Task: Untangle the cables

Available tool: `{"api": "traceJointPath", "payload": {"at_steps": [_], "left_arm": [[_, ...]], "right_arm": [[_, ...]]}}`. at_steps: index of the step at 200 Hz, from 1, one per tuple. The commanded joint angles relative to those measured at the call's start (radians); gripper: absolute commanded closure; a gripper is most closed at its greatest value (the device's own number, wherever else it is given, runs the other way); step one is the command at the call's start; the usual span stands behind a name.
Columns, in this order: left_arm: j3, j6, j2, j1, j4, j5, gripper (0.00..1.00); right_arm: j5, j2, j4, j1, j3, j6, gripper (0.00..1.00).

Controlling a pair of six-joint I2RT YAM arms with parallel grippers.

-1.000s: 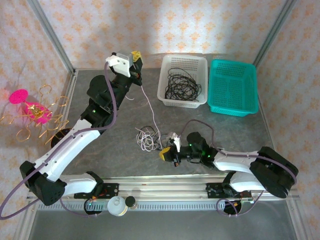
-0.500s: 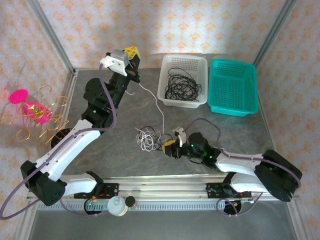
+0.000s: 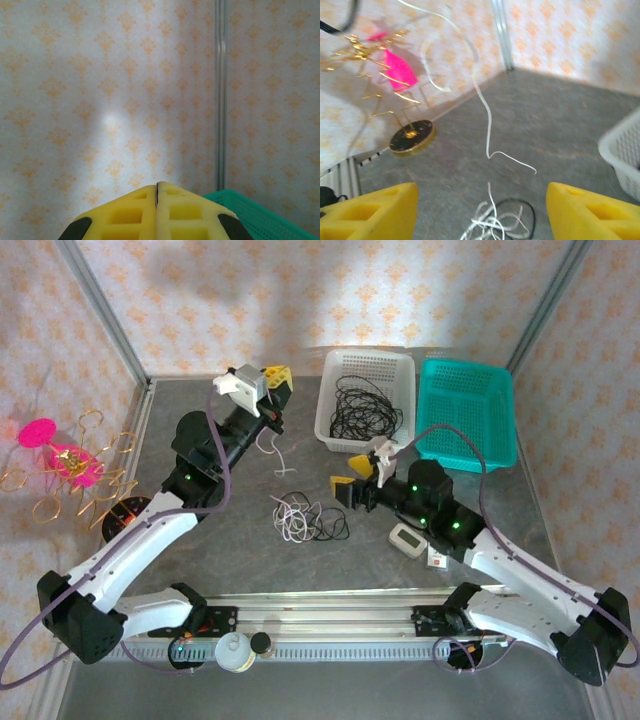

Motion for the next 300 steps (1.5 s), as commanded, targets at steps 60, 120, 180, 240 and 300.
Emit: {"api": "traceJointPath", "payload": {"at_steps": [60, 120, 180, 240, 300], "left_arm": [[-0.015, -0.129, -0.061, 0.005, -0.055, 0.111, 1.0], [-0.019, -0.182, -0.062, 0.003, -0.055, 0.165, 1.0], [-0.008, -0.225, -0.074, 0.0, -0.108, 0.085, 0.98], [-0.013, -0.412, -0.055, 0.0, -0.296, -0.206, 0.64], [-0.124, -0.44, -0.106, 0.0, -0.29, -0.26, 0.24]], "right_arm": [[-0.313, 0.29, 0.096, -0.003, 0.3, -0.35, 0.39], [-0.294, 0.428, 0.131, -0.003, 0.399, -0.367, 0.42], [-0.28, 0.51, 0.099, -0.022, 0.468, -0.263, 0.95], [-0.332, 0.372, 0.002, -0.024, 0.303, 0.031, 1.0], [-0.285, 0.275, -0.183, -0.056, 0.305, 0.168, 1.0]]}}
